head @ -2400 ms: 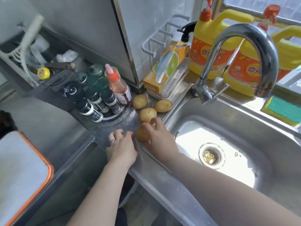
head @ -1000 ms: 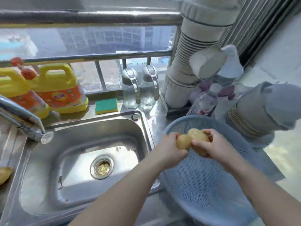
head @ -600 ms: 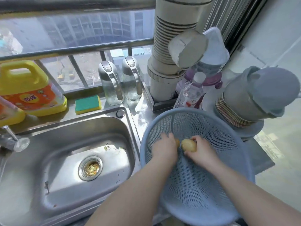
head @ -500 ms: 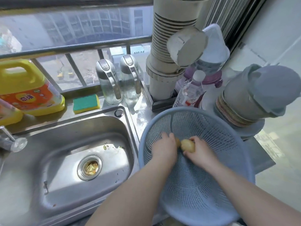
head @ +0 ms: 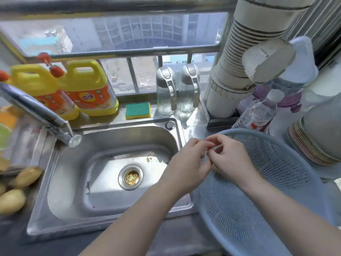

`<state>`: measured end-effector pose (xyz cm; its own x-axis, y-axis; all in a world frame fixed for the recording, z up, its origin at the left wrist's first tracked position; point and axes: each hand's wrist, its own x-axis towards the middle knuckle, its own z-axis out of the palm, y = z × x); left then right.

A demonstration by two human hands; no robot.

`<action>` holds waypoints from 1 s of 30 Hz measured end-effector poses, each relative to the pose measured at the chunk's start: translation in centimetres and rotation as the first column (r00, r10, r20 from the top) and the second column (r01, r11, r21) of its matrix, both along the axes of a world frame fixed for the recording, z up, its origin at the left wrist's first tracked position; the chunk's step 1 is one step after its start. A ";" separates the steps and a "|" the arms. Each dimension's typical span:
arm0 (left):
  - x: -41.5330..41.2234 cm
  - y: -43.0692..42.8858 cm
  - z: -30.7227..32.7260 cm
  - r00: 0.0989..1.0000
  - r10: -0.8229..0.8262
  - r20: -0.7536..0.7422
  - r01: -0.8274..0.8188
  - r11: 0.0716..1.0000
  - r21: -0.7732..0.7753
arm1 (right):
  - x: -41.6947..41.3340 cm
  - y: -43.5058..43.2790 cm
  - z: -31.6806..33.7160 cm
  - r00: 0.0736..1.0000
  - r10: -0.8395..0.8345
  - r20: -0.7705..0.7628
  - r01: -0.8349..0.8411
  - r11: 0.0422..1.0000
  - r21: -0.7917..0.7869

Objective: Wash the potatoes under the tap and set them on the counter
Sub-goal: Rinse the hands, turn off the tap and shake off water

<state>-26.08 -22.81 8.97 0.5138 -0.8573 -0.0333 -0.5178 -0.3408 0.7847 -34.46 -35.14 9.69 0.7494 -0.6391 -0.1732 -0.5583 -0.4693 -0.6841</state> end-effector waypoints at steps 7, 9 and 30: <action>3.2 14.4 -2.4 0.914 0.399 -0.076 -0.404 0.913 -0.052 | 8.1 11.4 -1.2 0.914 0.407 -0.004 -0.399 0.898 0.186; 3.9 18.3 -3.9 0.873 0.481 -0.076 -0.479 0.877 0.042 | 9.8 14.9 -2.5 0.862 0.505 -0.026 -0.479 0.832 0.280; 20.1 36.8 -9.7 0.586 0.736 0.341 -0.688 0.229 0.688 | 27.7 35.3 -10.4 0.380 0.877 -0.295 -0.925 0.351 -0.148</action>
